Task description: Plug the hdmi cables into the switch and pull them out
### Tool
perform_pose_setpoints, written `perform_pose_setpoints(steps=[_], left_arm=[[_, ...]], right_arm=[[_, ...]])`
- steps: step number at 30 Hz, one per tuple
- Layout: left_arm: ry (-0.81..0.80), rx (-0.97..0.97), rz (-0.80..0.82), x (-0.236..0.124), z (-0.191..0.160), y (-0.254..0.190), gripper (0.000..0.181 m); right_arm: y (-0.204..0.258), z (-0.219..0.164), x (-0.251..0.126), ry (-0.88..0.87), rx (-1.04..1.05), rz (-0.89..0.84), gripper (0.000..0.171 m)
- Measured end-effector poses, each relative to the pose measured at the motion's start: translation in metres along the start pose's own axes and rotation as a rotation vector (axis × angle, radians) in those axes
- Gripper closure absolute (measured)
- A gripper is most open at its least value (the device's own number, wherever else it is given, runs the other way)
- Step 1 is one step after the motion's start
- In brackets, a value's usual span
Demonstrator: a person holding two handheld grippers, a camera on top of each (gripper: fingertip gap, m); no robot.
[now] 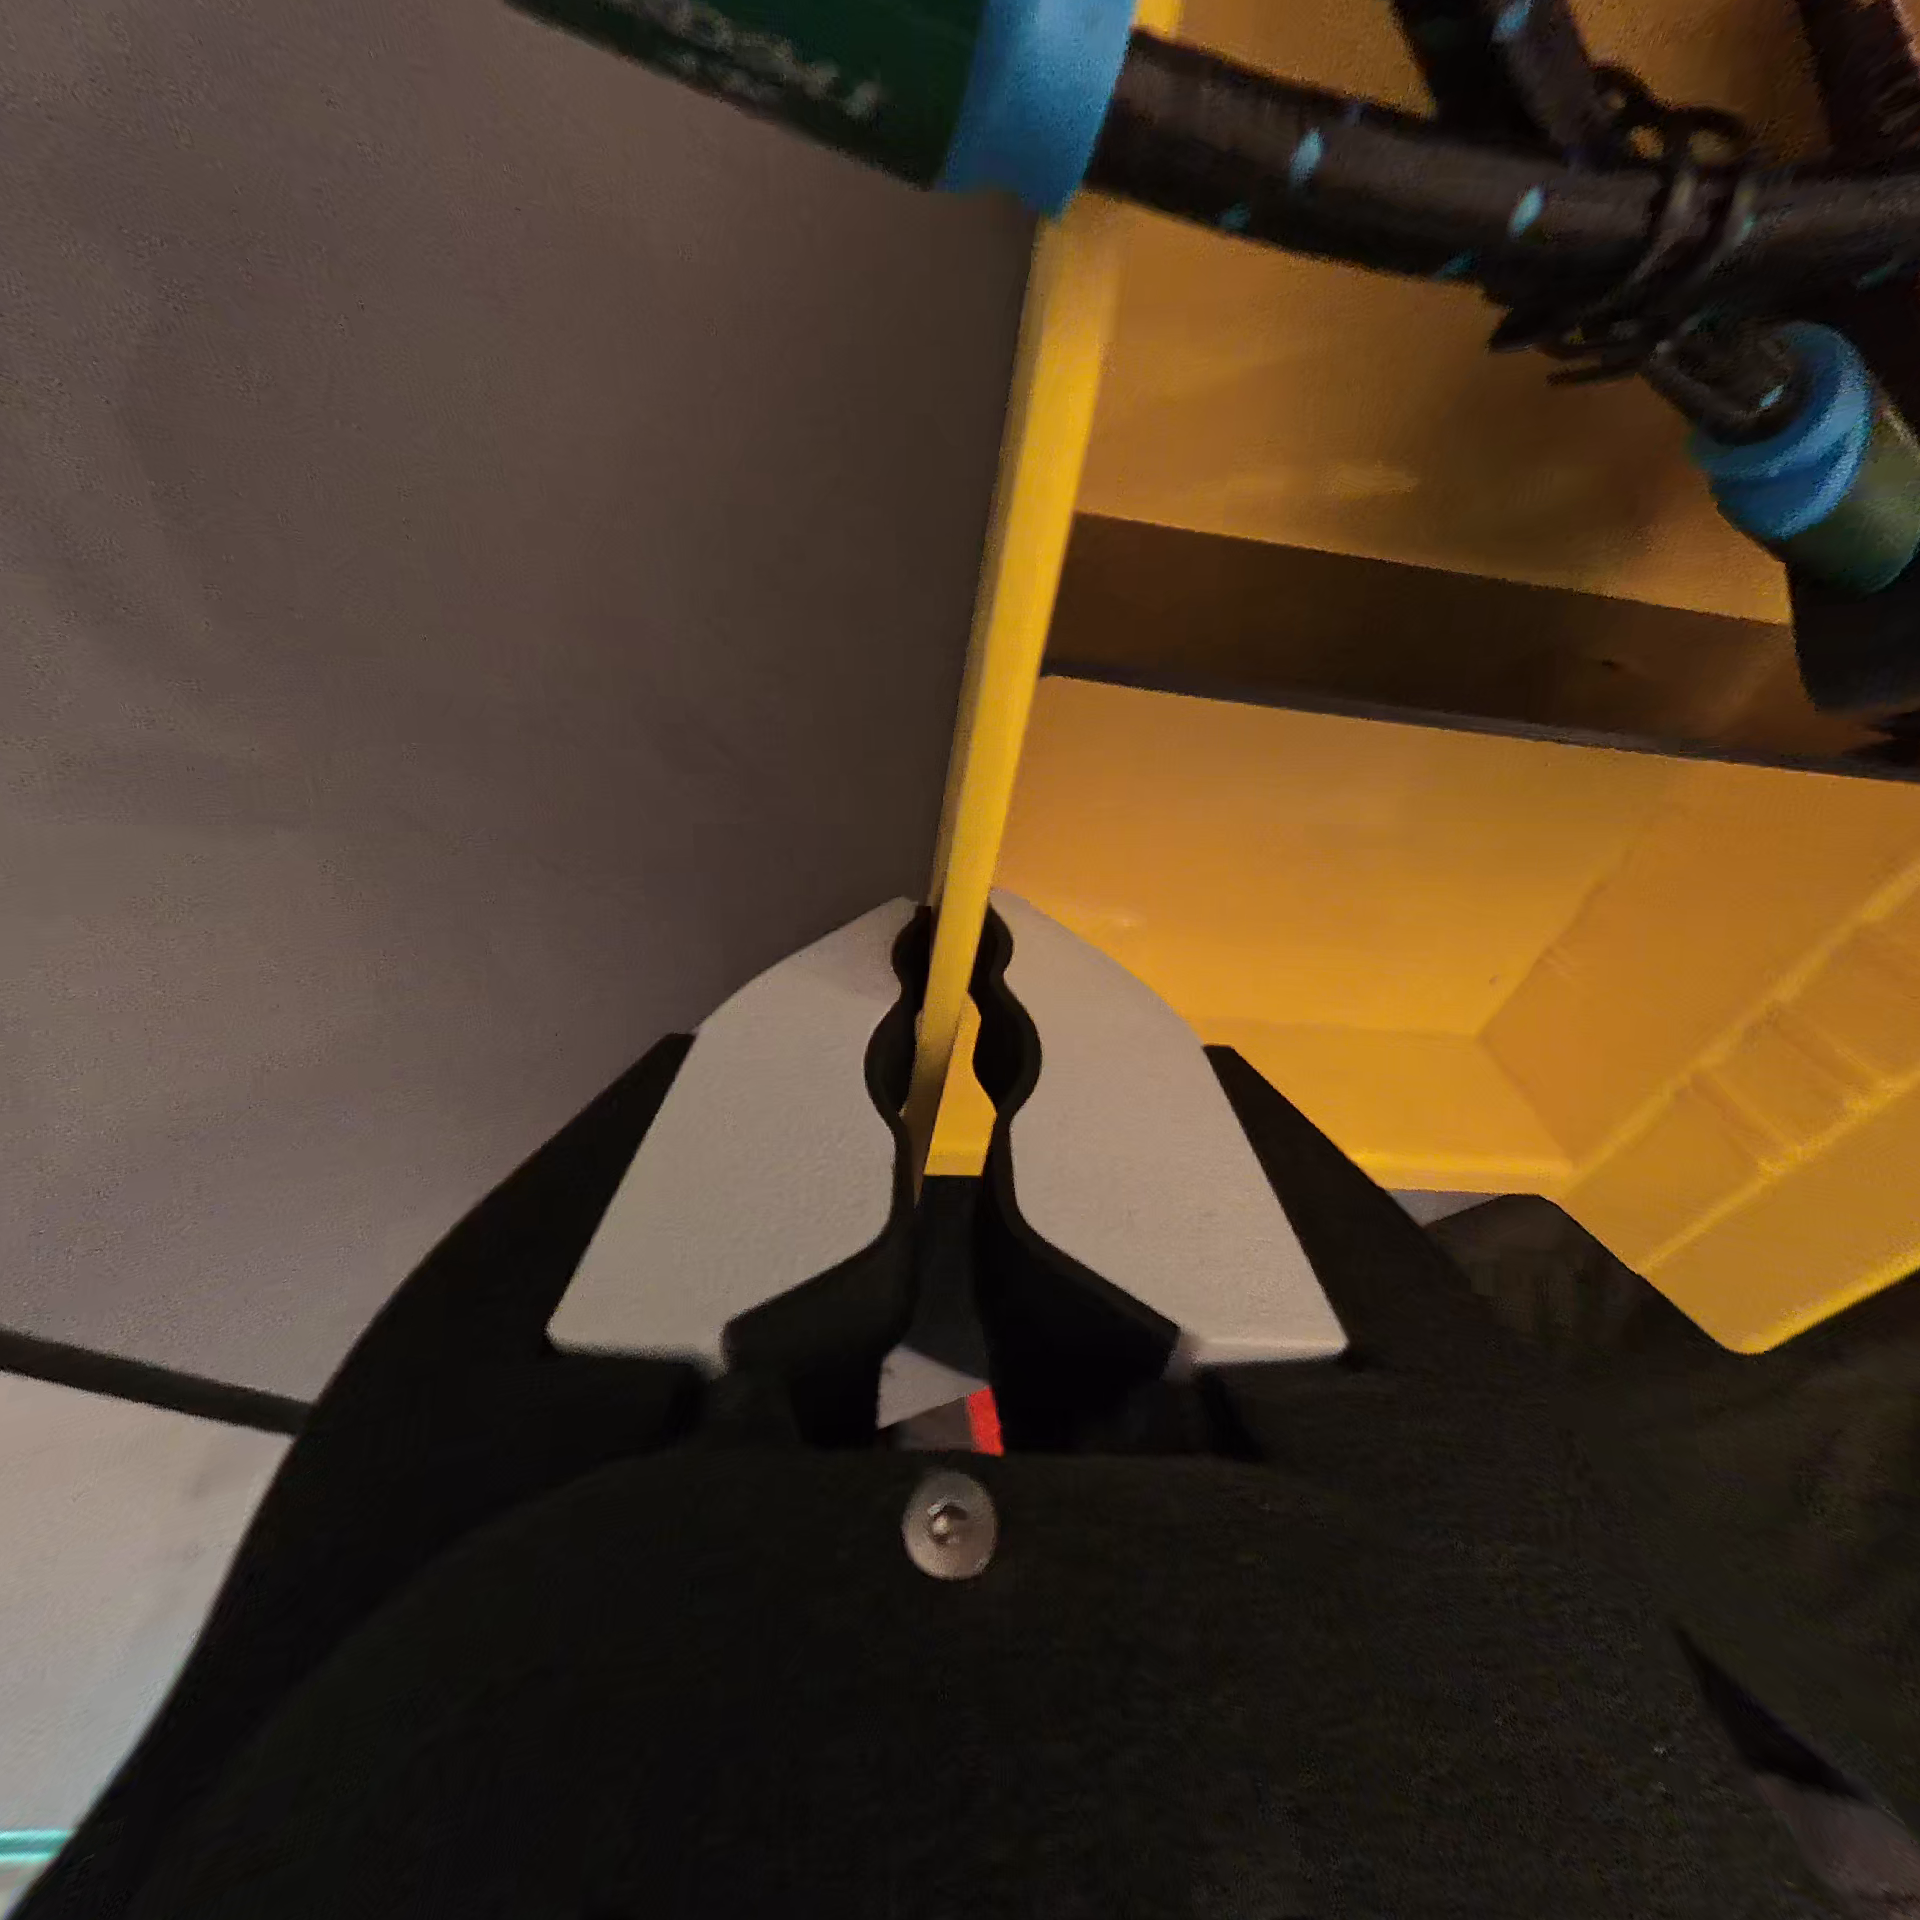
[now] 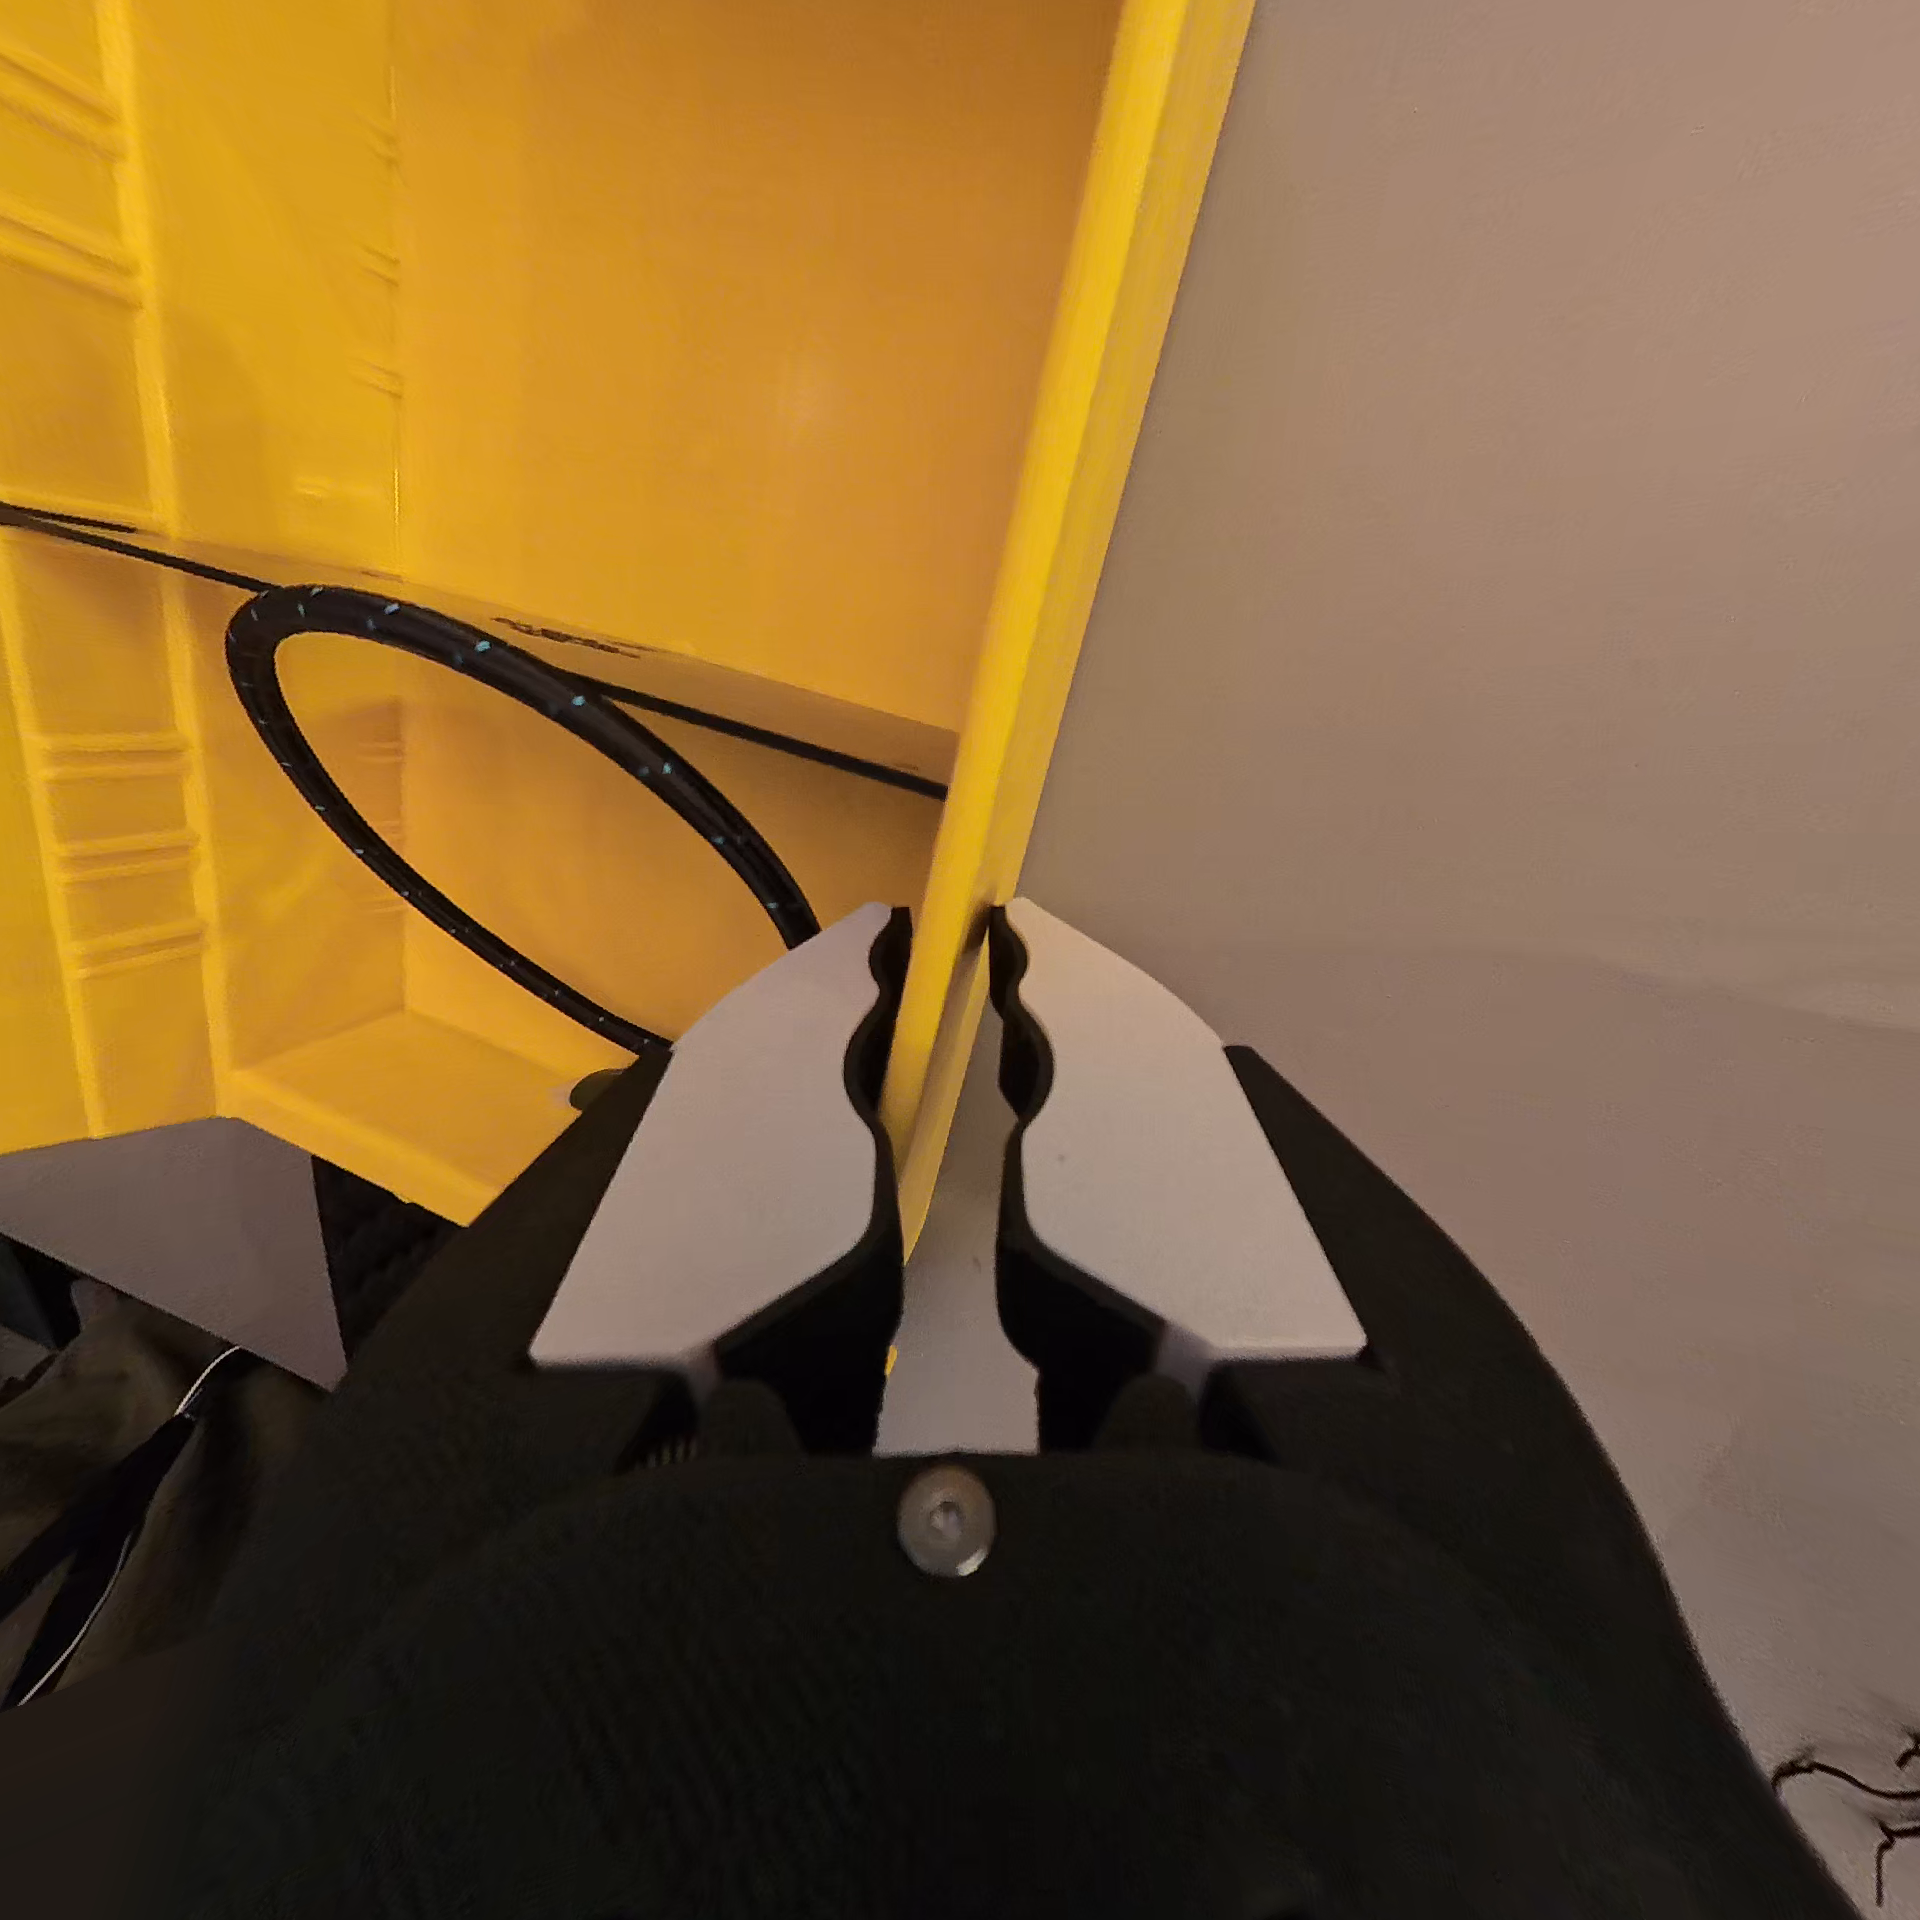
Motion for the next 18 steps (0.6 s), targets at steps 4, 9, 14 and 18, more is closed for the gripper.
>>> perform_pose_setpoints(steps=[4, 9, 14, 18], left_arm=[[0.009, 0.191, 0.019, -0.003, 0.01, 0.027, 0.176], [0.005, 0.393, 0.091, -0.007, 0.018, 0.06, 0.175], [-0.001, 0.442, 0.087, -0.008, 0.01, 0.092, 0.175], [-0.03, 0.439, 0.098, -0.007, -0.008, 0.117, 0.175]], right_arm=[[0.001, 0.001, 0.0, 0.012, -0.006, -0.018, 0.156], [0.001, 0.002, 0.0, 0.027, -0.008, -0.04, 0.158], [0.002, 0.002, 0.001, 0.037, -0.004, -0.055, 0.158], [0.002, 0.002, 0.001, 0.044, -0.013, -0.07, 0.159]])
Point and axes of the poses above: each gripper's, where its closed fingertips meet, x out along the fingers, z out of its top, y = z × x across the jaws, the point moved 7 cm from there along -x, back along the fingers, and after that the axes turned 1 degree about x, right-handed, at the moved point
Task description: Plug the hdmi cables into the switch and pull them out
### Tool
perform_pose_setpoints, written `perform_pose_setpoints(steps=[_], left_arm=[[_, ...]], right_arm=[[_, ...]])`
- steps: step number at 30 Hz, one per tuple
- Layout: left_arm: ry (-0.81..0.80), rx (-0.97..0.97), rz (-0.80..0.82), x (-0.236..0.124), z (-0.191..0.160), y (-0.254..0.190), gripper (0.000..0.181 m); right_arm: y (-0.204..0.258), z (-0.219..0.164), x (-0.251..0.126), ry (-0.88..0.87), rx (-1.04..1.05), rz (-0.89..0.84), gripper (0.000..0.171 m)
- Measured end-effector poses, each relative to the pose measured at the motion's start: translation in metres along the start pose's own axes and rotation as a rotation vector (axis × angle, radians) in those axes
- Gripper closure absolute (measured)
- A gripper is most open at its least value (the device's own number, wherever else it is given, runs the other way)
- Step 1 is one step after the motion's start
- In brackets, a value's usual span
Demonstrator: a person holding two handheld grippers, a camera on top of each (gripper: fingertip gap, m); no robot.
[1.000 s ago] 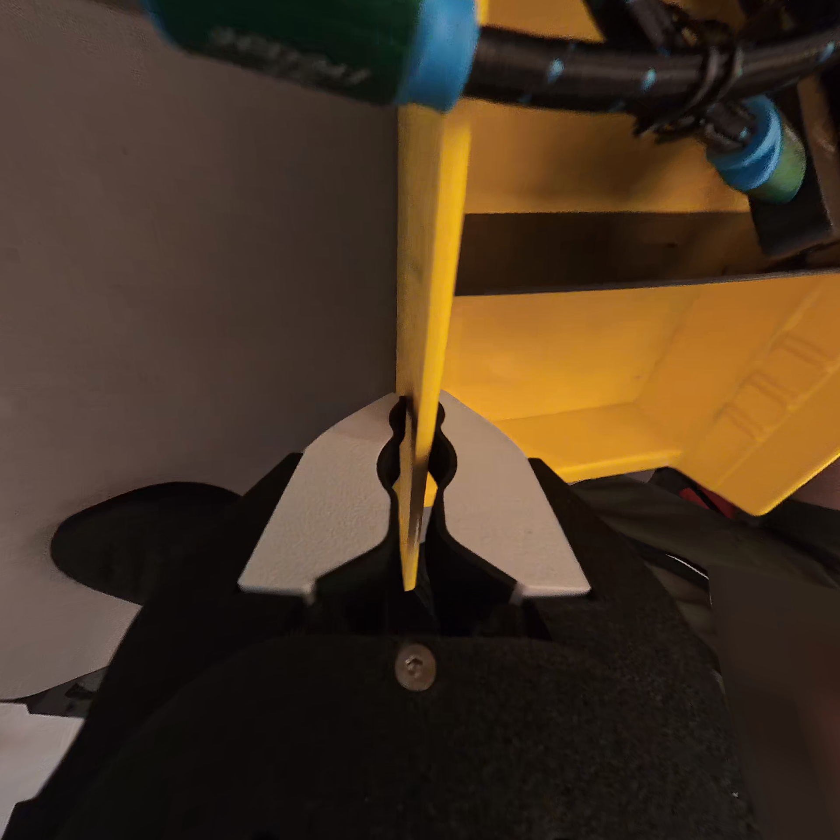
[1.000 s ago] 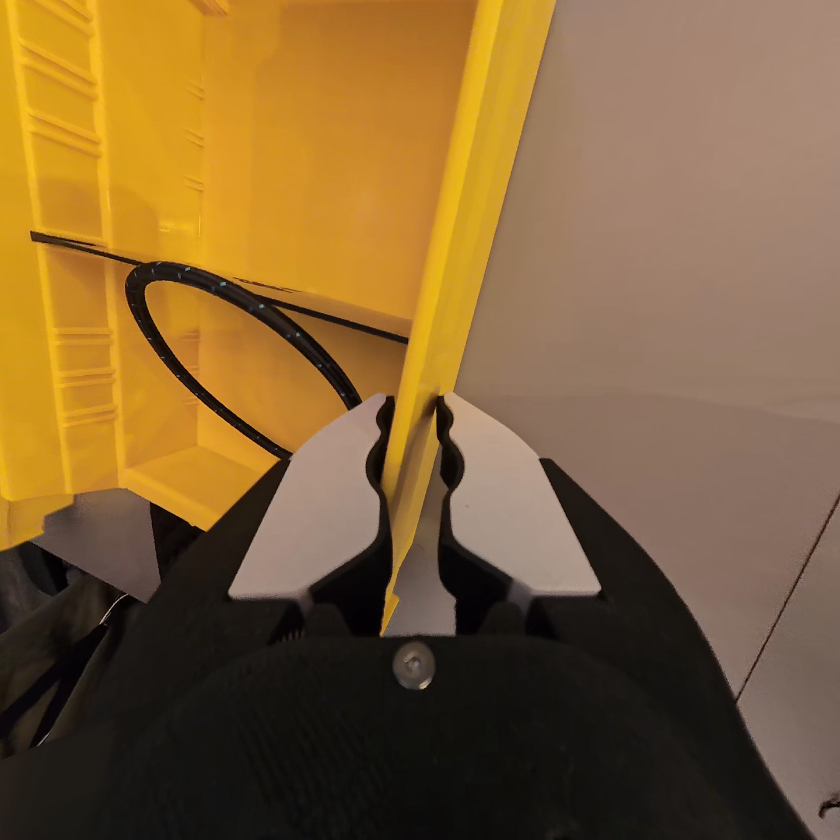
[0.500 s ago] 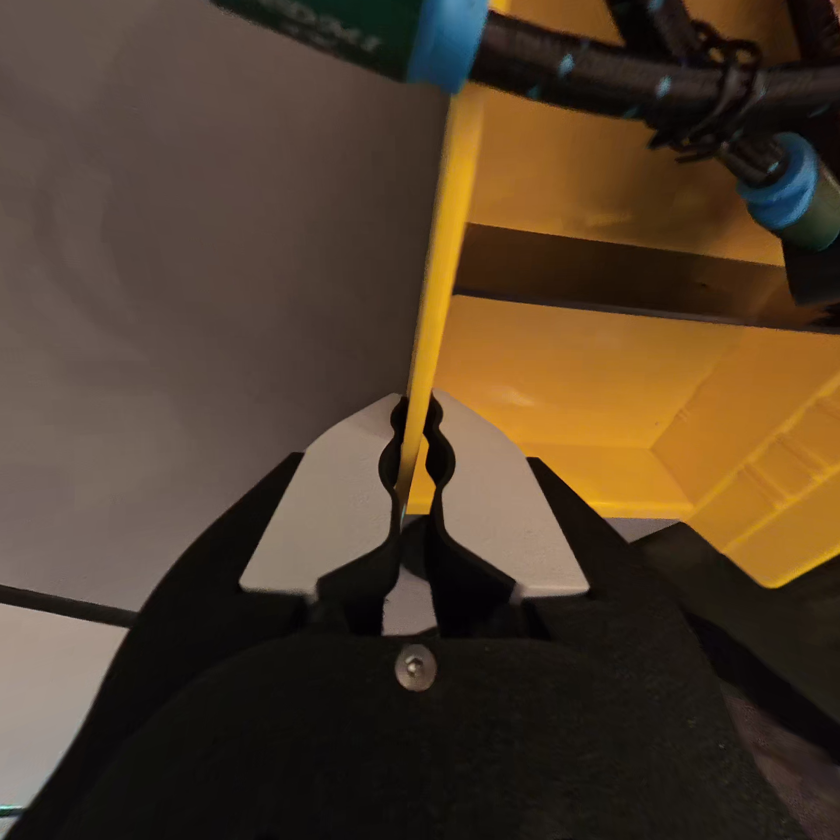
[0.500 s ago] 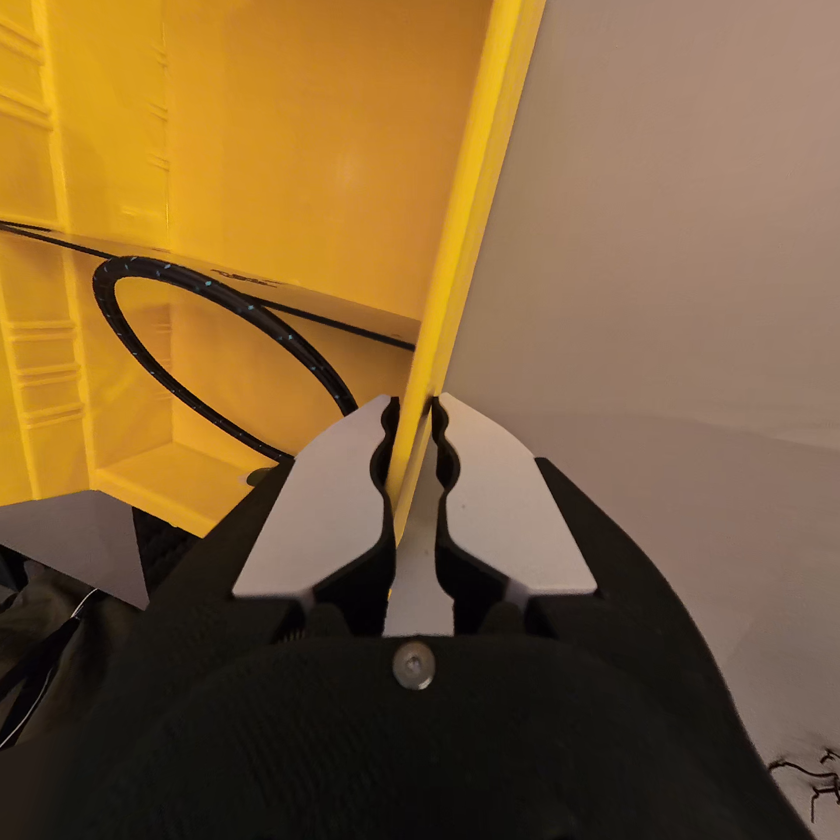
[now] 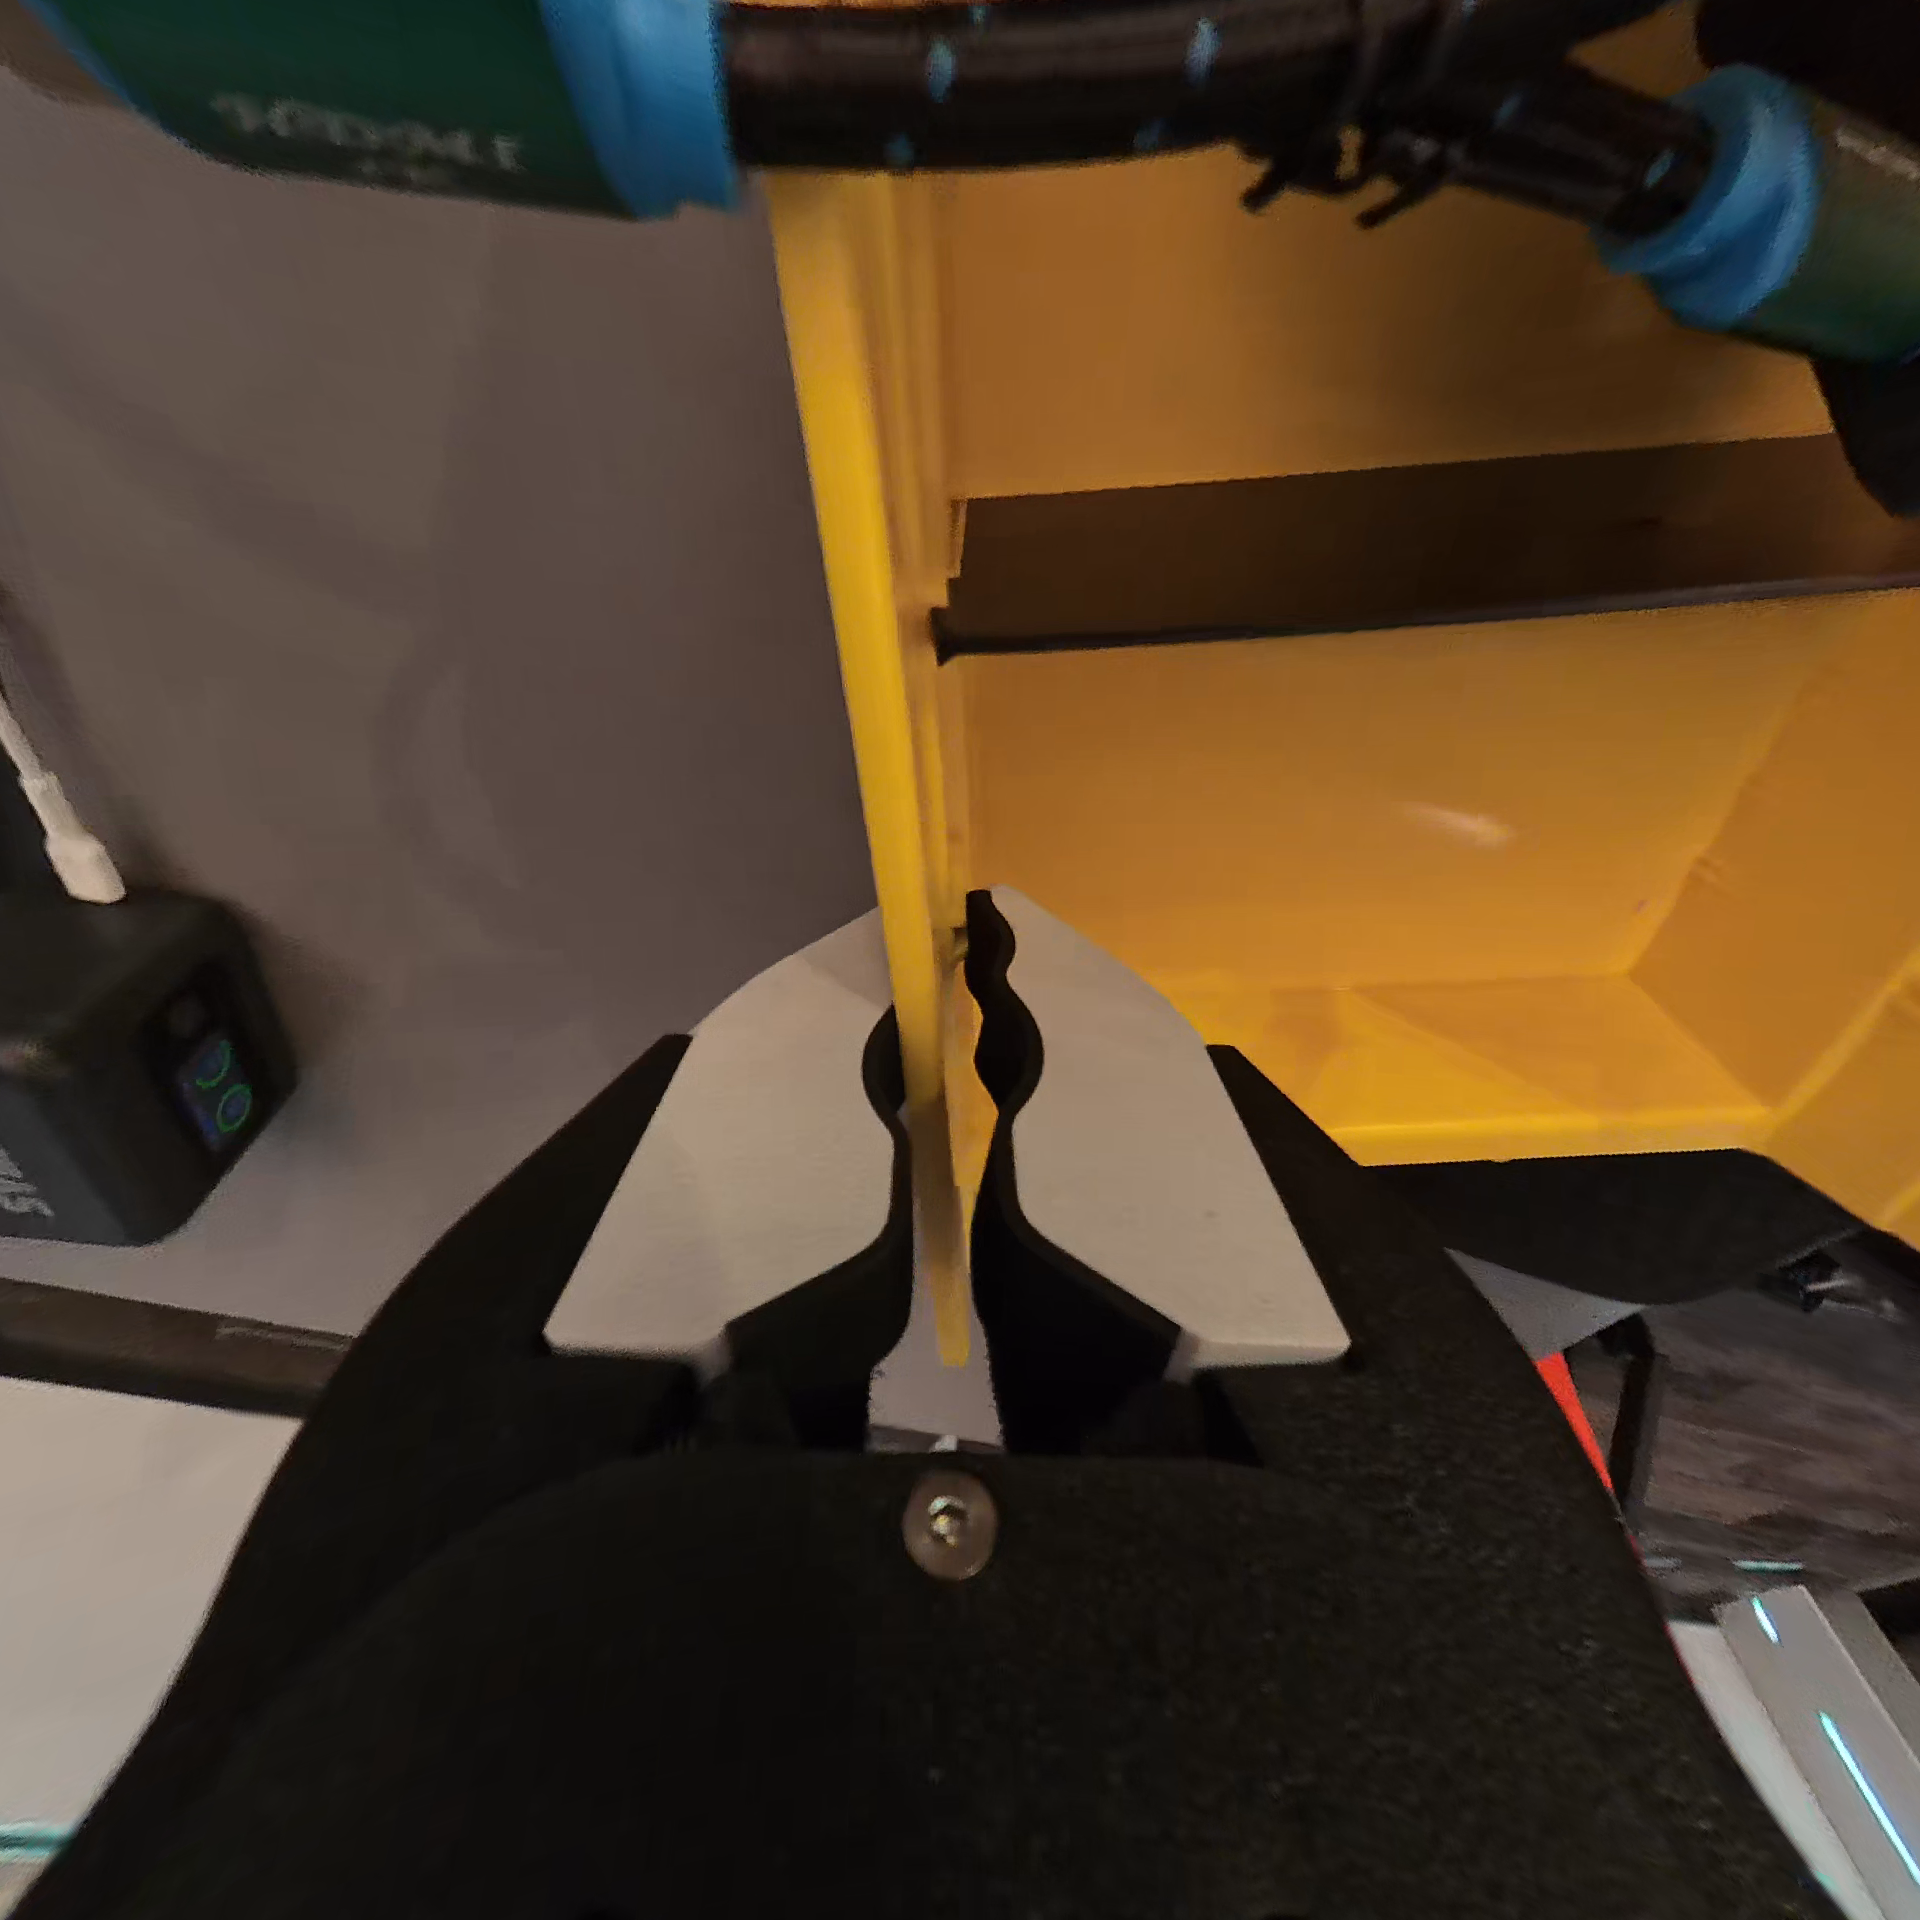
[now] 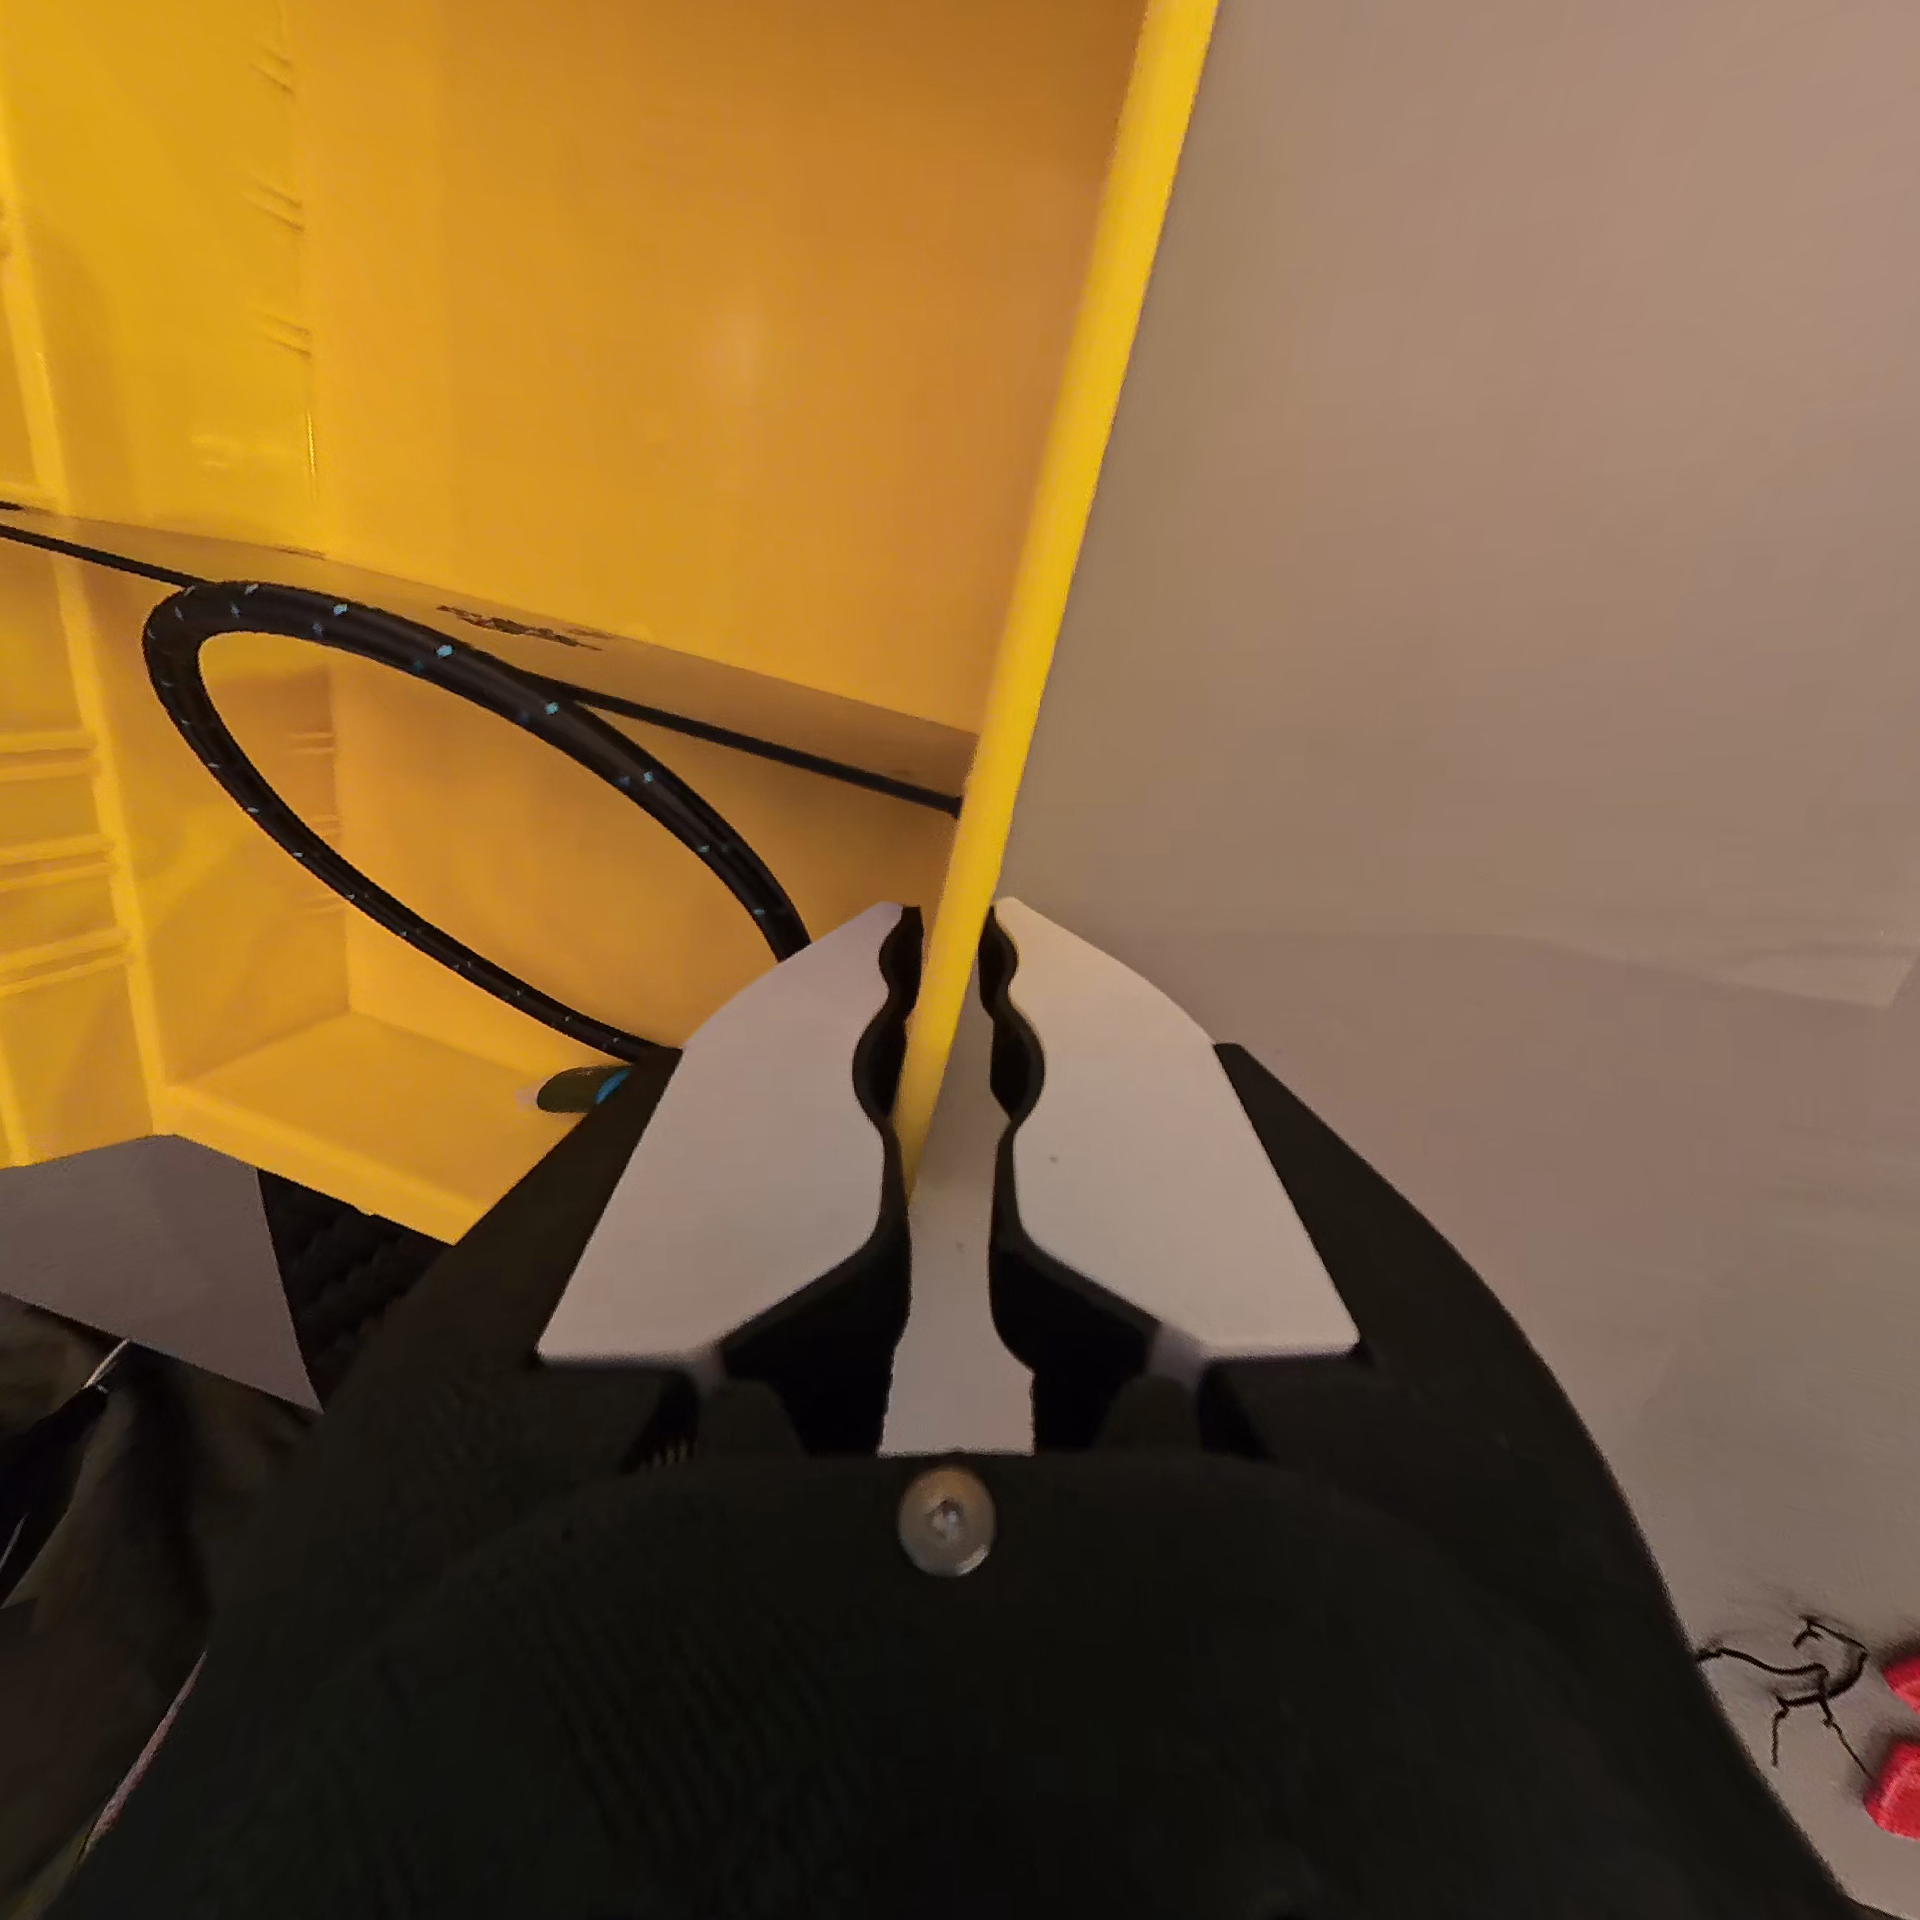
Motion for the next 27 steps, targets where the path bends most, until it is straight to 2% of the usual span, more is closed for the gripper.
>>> perform_pose_setpoints(steps=[5, 11, 19, 23, 27], left_arm=[[-0.061, -0.05, -0.014, 0.003, -0.03, 0.009, 0.175], [-0.142, -0.093, -0.048, 0.005, -0.043, 0.011, 0.176], [-0.033, 0.01, 0.037, 0.002, -0.034, 0.014, 0.173], [0.011, -0.006, 0.117, 0.0, -0.023, 0.031, 0.171], [0.023, -0.023, 0.138, 0.0, -0.018, 0.041, 0.17]], right_arm=[[0.0, 0.0, 0.0, 0.007, 0.009, -0.006, 0.16], [0.001, 0.0, 0.0, 0.013, 0.01, -0.015, 0.16], [0.003, 0.003, 0.001, 0.037, -0.018, -0.044, 0.162], [0.019, 0.011, 0.009, 0.063, 0.074, 0.105, 0.155], [0.031, 0.018, 0.013, 0.127, 0.06, 0.012, 0.161]])
Point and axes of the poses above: each gripper's, where its closed fingertips meet, x out along the fingers, z out of its top, y = z × x across the jaws, the point moved 7 cm from there along -x, back along the fingers, and after that the axes turned 1 degree about x, right-handed, at the moved point
